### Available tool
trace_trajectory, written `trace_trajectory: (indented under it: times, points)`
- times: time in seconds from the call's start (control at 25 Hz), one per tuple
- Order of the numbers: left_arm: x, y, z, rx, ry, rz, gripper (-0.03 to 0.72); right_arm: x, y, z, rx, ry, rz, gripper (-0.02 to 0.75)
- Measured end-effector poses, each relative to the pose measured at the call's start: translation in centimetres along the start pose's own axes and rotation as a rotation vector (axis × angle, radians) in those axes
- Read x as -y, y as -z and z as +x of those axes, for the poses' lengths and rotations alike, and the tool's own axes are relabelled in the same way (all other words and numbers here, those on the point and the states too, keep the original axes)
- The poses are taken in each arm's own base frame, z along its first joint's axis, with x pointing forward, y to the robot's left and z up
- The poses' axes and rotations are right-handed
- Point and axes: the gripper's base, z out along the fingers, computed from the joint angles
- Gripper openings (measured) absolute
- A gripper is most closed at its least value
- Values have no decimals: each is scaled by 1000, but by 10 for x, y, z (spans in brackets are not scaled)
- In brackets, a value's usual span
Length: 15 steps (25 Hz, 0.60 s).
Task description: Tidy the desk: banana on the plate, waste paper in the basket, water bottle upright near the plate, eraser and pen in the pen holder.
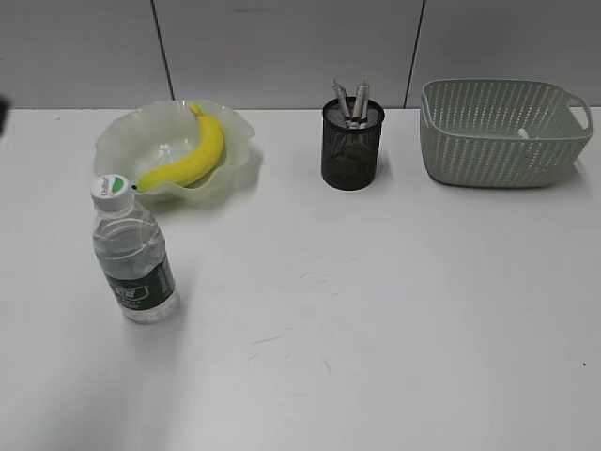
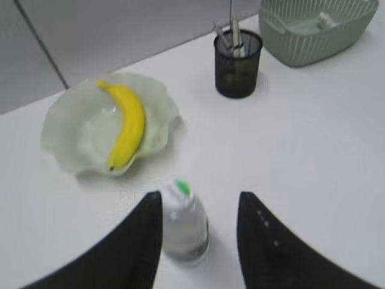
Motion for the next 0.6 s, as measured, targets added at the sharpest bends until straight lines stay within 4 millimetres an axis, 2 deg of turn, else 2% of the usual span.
trace_trajectory:
  times: [0.12, 0.32, 0.48, 0.6]
  points:
    - [-11, 46, 43, -27, 20, -34, 308, 0, 0, 0, 0, 1, 1, 288]
    - [-23, 97, 96, 5, 60, -62, 308, 0, 0, 0, 0, 1, 1, 287]
    - [-28, 119, 123, 73, 112, -64, 308, 0, 0, 0, 0, 1, 1, 280]
    - [-29, 119, 137, 85, 146, -64, 308, 0, 0, 0, 0, 1, 1, 274]
